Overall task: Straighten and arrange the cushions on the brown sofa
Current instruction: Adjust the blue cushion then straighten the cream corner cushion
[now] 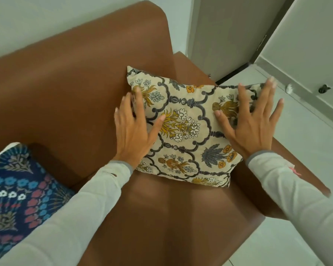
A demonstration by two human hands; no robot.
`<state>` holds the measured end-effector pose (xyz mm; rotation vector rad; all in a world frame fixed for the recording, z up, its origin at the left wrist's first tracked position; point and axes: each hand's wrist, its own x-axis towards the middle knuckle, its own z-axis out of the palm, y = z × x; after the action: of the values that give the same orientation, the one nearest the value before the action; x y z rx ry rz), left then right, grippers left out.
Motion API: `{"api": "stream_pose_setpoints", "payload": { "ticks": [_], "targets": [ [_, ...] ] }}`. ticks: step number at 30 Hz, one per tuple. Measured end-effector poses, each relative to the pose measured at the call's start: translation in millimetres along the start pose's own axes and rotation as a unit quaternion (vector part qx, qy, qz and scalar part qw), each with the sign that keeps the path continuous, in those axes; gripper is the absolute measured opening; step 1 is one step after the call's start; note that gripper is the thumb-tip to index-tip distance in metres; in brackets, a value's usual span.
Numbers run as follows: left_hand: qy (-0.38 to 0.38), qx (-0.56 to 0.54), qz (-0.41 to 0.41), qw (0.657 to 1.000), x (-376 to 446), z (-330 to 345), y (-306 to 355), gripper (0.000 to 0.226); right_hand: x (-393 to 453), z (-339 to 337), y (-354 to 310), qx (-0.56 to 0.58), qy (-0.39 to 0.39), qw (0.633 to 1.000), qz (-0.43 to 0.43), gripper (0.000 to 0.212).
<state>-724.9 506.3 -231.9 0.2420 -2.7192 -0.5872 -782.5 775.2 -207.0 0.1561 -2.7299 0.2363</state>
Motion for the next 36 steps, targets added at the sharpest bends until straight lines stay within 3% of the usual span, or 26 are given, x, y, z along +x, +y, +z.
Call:
{"api": "stream_pose_setpoints", "payload": {
  "ticks": [3,8,17,21,26,36],
  "targets": [
    [0.032,0.099,0.129,0.986,36,-4,17,0.093,19,-2,-3,-0.034,0.009,0.997,-0.063,0.088],
    [-0.003,0.171,0.157,0.973,45,-18,3,0.091,15,-8,-21,-0.067,-0.013,0.993,-0.095,0.092],
    [0.036,0.222,0.174,0.959,-2,-38,-26,0.088,9,-2,-56,-0.084,0.025,0.978,-0.188,0.089],
    [0.093,0.282,0.108,0.949,-49,-127,-94,0.087,-5,-24,-159,-0.046,0.041,0.960,-0.274,0.084],
    [0.107,0.343,-0.004,0.933,-135,-237,-184,0.090,-55,-49,-310,0.033,0.044,0.922,-0.384,0.081],
    [0.123,0.421,-0.208,0.874,-362,-377,-322,0.089,-222,-82,-550,0.127,0.000,0.812,-0.569,0.084]
  ]
}}
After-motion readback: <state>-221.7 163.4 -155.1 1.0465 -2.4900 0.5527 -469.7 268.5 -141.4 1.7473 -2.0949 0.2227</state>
